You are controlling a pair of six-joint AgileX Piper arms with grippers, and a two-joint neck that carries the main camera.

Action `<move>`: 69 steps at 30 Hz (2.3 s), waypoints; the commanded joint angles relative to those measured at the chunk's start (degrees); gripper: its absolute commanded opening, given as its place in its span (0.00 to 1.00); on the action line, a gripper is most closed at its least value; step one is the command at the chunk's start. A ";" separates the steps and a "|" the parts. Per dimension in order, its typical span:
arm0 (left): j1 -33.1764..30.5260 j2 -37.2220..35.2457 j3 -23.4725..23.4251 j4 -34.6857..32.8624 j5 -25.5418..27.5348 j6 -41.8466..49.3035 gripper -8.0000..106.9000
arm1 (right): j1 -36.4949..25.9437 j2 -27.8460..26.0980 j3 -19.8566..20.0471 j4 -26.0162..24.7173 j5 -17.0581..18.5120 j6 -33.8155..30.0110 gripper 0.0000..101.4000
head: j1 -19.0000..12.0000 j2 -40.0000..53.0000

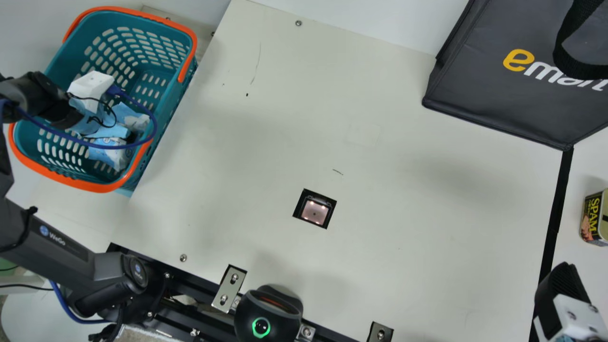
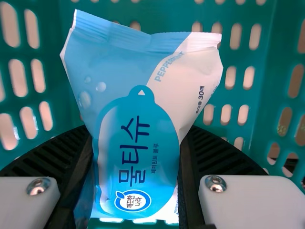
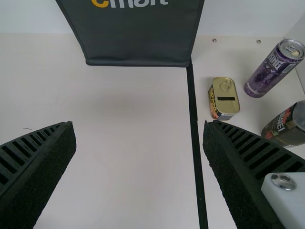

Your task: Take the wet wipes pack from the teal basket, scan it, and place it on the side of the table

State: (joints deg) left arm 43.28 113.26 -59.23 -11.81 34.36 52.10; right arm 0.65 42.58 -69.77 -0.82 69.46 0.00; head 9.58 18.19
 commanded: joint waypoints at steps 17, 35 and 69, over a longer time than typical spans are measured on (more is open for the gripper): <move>-2.07 -8.90 -2.67 0.19 5.37 -9.34 0.00 | 0.00 0.00 0.00 0.00 0.06 0.00 0.94 | -1.66 0.23; -5.49 -17.04 -10.91 2.04 15.79 -25.43 0.00 | 0.00 0.00 0.00 0.00 0.06 0.00 0.94 | -1.66 0.23; -27.43 -35.19 -15.01 2.85 29.78 -42.73 0.00 | 0.00 0.00 0.00 0.00 0.01 0.00 0.94 | -1.66 0.23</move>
State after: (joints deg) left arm 17.95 78.64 -74.57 -9.28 64.18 10.25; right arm 0.65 42.58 -69.77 -0.82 69.46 0.00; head 9.58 18.28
